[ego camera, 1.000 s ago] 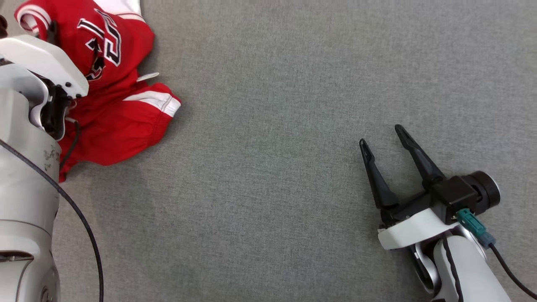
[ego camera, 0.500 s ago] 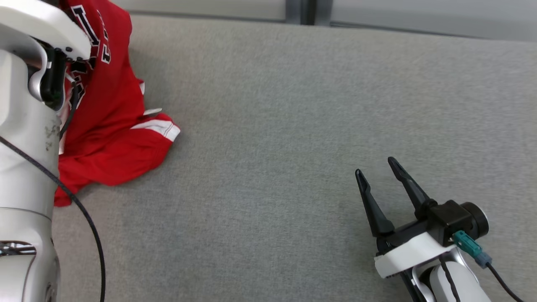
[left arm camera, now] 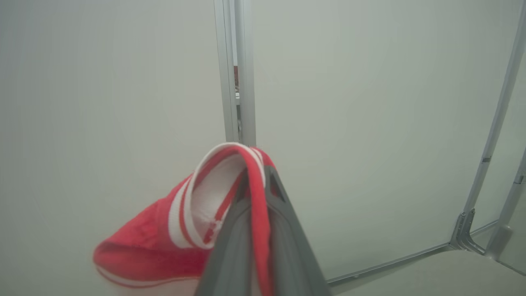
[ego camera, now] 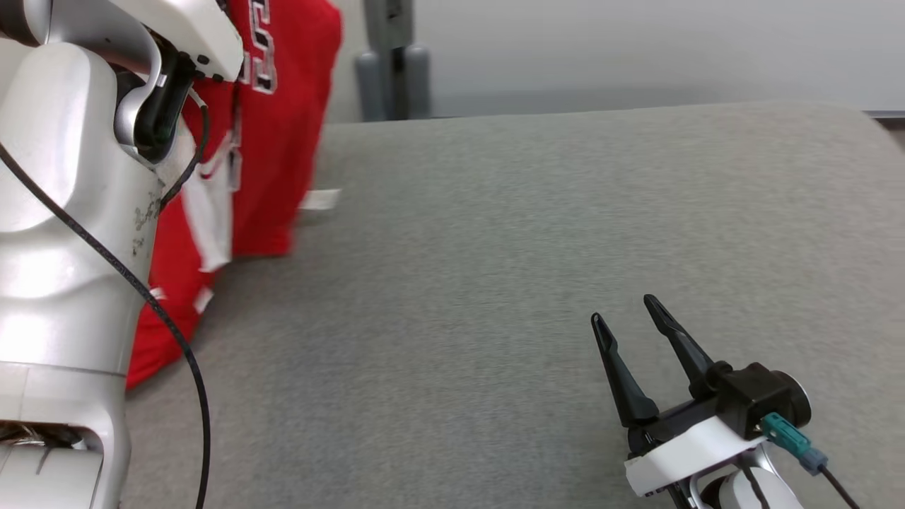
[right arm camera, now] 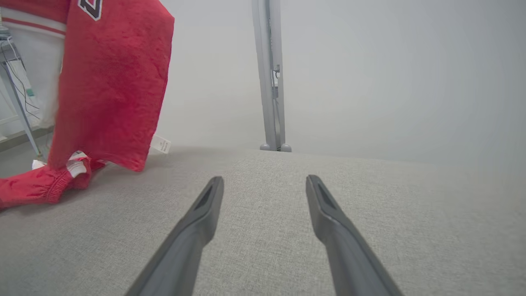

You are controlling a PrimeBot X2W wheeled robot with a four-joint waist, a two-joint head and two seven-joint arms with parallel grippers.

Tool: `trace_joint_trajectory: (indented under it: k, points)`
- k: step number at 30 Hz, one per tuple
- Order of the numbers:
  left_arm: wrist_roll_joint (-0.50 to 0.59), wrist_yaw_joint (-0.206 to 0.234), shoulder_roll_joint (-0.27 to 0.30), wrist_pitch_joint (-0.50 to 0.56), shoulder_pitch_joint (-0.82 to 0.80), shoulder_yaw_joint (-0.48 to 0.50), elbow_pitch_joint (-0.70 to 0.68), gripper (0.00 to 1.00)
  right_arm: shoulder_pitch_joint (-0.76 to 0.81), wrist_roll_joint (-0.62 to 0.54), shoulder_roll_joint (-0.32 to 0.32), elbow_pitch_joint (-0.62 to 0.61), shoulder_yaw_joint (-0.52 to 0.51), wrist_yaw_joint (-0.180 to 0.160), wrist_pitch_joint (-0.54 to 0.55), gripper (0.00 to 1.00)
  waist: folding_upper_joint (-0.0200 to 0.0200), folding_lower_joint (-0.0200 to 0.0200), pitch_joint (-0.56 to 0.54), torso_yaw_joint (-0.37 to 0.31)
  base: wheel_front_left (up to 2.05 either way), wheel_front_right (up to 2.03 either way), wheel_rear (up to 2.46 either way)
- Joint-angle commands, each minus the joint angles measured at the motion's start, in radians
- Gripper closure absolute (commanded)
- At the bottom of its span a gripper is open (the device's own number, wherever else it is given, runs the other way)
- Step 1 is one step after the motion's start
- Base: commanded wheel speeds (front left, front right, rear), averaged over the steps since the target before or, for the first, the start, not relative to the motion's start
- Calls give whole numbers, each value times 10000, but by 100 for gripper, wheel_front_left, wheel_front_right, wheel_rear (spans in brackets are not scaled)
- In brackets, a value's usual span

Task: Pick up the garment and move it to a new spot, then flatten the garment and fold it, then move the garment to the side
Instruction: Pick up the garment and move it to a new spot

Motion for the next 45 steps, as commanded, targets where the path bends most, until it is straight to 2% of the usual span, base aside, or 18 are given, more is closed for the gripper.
trace_joint_trajectory:
  k: [1,9,13,20,29,37,45]
  points:
    - [-73,-4,68,84,124,-56,-186,100,94,3,-58,-55,-60,-6,5,0,0,0,-323,-671,0,0,0]
    - [-697,-5,-84,670,721,-484,-1581,100,307,-14,-55,-63,-270,-6,5,0,0,0,-616,-1924,0,0,0]
    - [-905,-5,-332,849,1021,-691,-1975,100,392,63,-55,-108,-372,-6,4,0,0,0,-728,-2304,0,0,0]
    - [-1056,10,-610,1207,1725,-1102,-2248,100,471,74,-53,-138,-416,-6,4,0,0,0,-777,-2459,0,0,0]
    - [-1352,343,-679,1641,3159,-1282,-2046,100,427,156,-54,-229,-432,-6,4,0,0,0,-631,-2378,0,0,0]
    - [-1397,839,-479,887,4705,-1074,-1459,100,237,192,-54,-363,-418,-6,4,0,0,0,-98,-2366,0,0,0]
    - [-1029,1310,-363,-806,4970,-843,-481,100,7,230,-53,-382,-412,-6,4,0,0,0,657,-2220,0,0,0]
